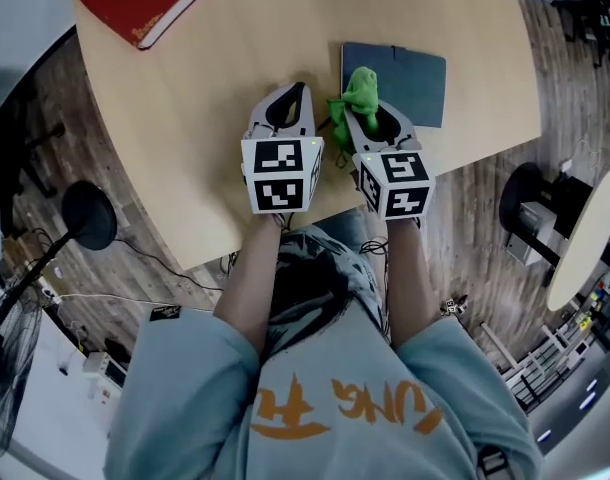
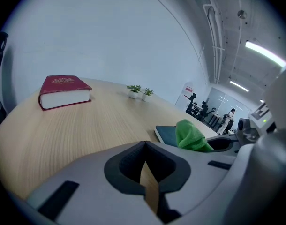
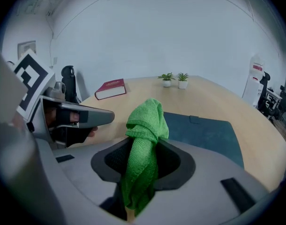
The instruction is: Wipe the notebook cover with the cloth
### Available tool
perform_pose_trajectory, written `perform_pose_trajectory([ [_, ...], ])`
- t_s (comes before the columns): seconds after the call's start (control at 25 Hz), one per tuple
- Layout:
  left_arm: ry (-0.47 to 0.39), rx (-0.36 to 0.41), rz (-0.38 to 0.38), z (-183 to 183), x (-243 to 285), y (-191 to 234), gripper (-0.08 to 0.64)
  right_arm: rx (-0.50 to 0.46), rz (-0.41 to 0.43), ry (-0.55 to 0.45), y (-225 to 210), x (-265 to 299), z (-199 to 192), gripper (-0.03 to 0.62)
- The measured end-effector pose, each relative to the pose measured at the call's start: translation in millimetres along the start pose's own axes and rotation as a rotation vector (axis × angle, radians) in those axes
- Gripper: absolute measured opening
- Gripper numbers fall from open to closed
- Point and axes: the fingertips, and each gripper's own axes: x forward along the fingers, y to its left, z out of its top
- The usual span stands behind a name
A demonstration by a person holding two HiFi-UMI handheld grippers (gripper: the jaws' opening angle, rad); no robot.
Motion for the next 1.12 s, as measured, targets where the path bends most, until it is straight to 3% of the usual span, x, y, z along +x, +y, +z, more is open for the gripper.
perform_pose_trajectory([
  [0.48, 0.009, 0.004, 0.021, -4.5, 7.4, -12.7, 0.016, -0.014, 0.045, 0.021, -7.2, 4.9, -11.8, 0.127],
  [1.12, 0.043, 0.022, 0.008, -13.6, 18.2, -38.3, 0.017, 0.03, 0.026, 0.002, -38.2, -4.6, -18.2, 0.127],
])
